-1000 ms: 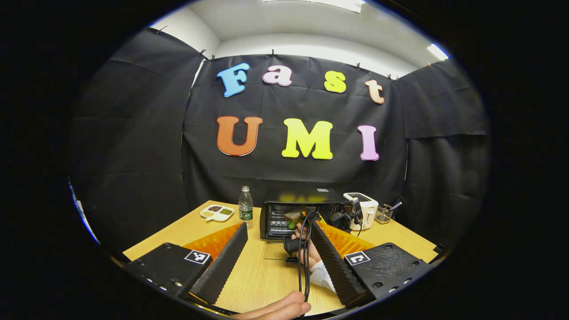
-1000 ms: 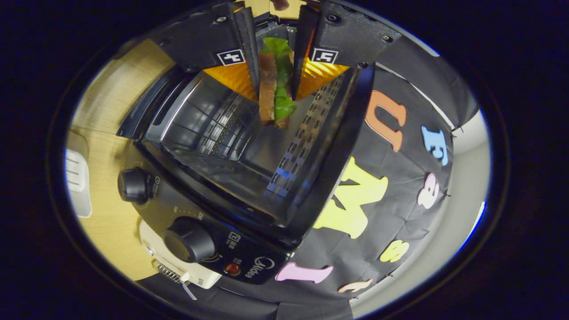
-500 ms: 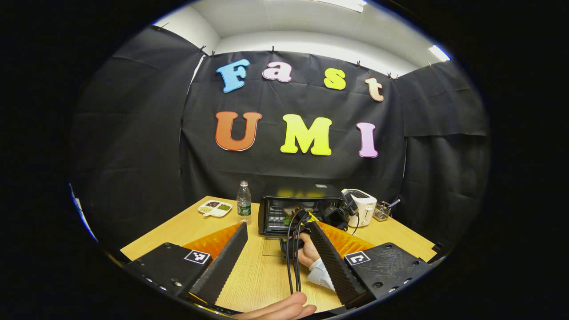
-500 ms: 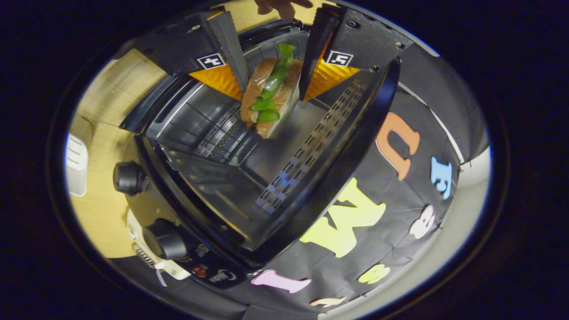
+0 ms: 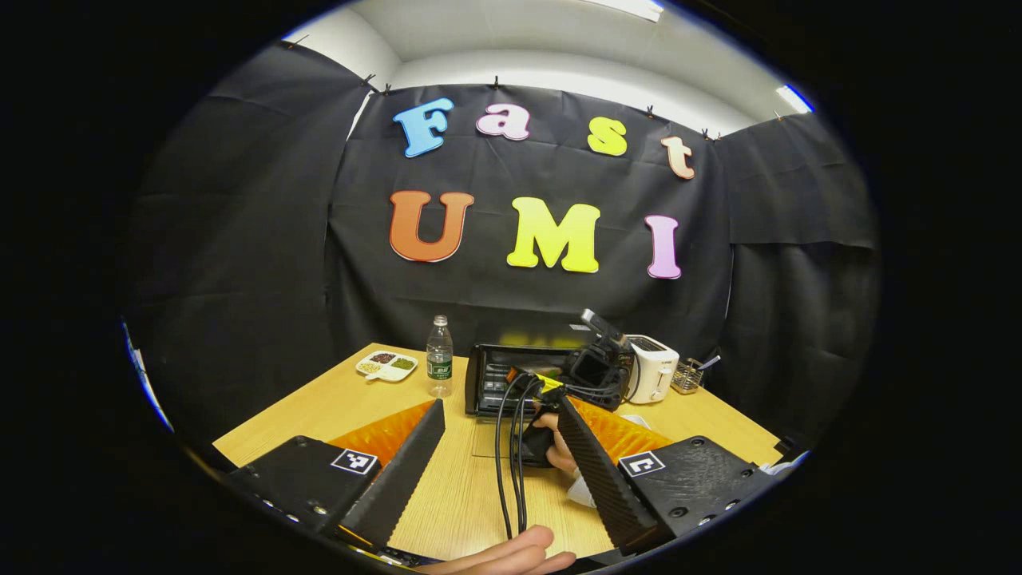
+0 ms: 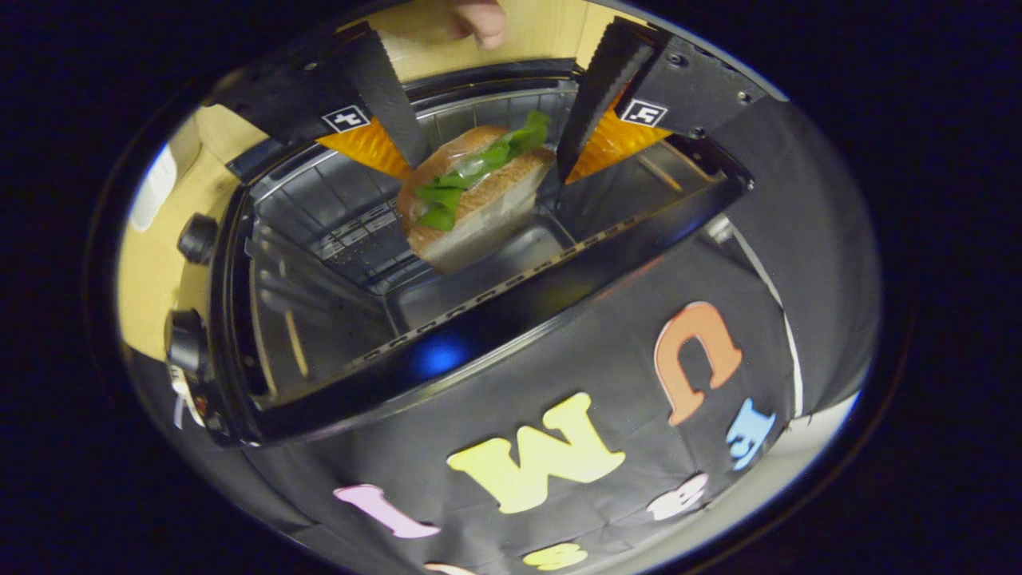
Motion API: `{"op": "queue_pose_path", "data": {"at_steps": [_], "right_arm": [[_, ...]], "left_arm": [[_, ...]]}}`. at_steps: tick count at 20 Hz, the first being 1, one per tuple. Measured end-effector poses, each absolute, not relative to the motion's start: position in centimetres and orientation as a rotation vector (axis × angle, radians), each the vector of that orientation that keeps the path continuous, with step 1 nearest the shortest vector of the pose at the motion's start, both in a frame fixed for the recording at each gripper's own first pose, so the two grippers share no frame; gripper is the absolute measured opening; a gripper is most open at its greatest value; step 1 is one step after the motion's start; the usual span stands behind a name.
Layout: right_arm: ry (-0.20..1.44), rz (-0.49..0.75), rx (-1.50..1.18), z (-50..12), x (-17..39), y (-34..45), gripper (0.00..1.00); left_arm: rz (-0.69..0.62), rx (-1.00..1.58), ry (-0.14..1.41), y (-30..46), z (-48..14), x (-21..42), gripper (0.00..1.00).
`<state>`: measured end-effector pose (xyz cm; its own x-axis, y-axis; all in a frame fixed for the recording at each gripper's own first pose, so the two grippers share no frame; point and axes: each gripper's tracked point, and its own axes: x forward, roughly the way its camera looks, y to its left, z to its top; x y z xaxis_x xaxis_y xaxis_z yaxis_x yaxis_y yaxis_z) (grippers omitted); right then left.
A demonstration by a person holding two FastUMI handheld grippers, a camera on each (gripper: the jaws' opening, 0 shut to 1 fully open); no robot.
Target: Open the electric oven with the left hand, put the food in, and close the electric oven.
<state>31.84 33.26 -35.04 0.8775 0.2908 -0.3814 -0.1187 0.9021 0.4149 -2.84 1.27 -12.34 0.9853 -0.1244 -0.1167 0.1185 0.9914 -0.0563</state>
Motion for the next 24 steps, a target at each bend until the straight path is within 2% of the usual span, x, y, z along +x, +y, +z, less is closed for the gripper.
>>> {"op": "queue_pose_path", "data": {"at_steps": [1, 2, 3, 4, 5, 6, 7, 8, 9, 19, 24], "right_arm": [[0.483, 0.234, 0.344, -35.4, 31.8, 33.5, 0.99], [0.498, 0.239, 0.293, -35.8, 31.9, 33.6, 1.00], [0.511, 0.241, 0.244, -35.9, 32.0, 33.3, 0.89], [0.524, 0.249, 0.205, -36.0, 32.0, 33.2, 1.00], [0.537, 0.245, 0.169, -36.1, 32.1, 33.1, 0.90], [0.548, 0.243, 0.135, -36.2, 31.9, 33.2, 1.00], [0.561, 0.242, 0.102, -36.2, 31.8, 33.0, 1.00], [0.576, 0.247, 0.073, -36.3, 31.7, 33.1, 0.90], [0.591, 0.248, 0.050, -36.4, 31.6, 32.9, 1.00], [0.728, 0.378, 0.022, -34.5, 26.7, 31.8, 1.00], [0.651, 0.427, 0.065, -31.2, 23.9, 29.4, 1.00]], "left_arm": [[-0.121, -0.050, 0.124, 1.2, -12.5, -2.8, 0.94], [-0.118, -0.052, 0.128, 1.3, -12.6, -2.9, 0.94], [-0.117, -0.053, 0.132, 1.4, -12.8, -2.8, 0.94], [-0.118, -0.055, 0.139, 1.4, -13.0, -2.7, 0.94], [-0.118, -0.055, 0.144, 1.5, -13.1, -2.7, 0.94], [-0.113, -0.053, 0.143, 1.8, -13.0, -2.7, 0.94], [-0.105, -0.052, 0.143, 1.9, -13.1, -2.7, 0.94], [-0.097, -0.051, 0.145, 2.1, -13.1, -2.8, 0.94], [-0.093, -0.051, 0.150, 2.3, -13.2, -2.7, 0.94], [-0.047, -0.045, 0.234, 3.7, -15.5, -0.4, 0.94], [-0.039, -0.025, 0.211, 3.9, -14.9, 0.0, 0.94]]}}
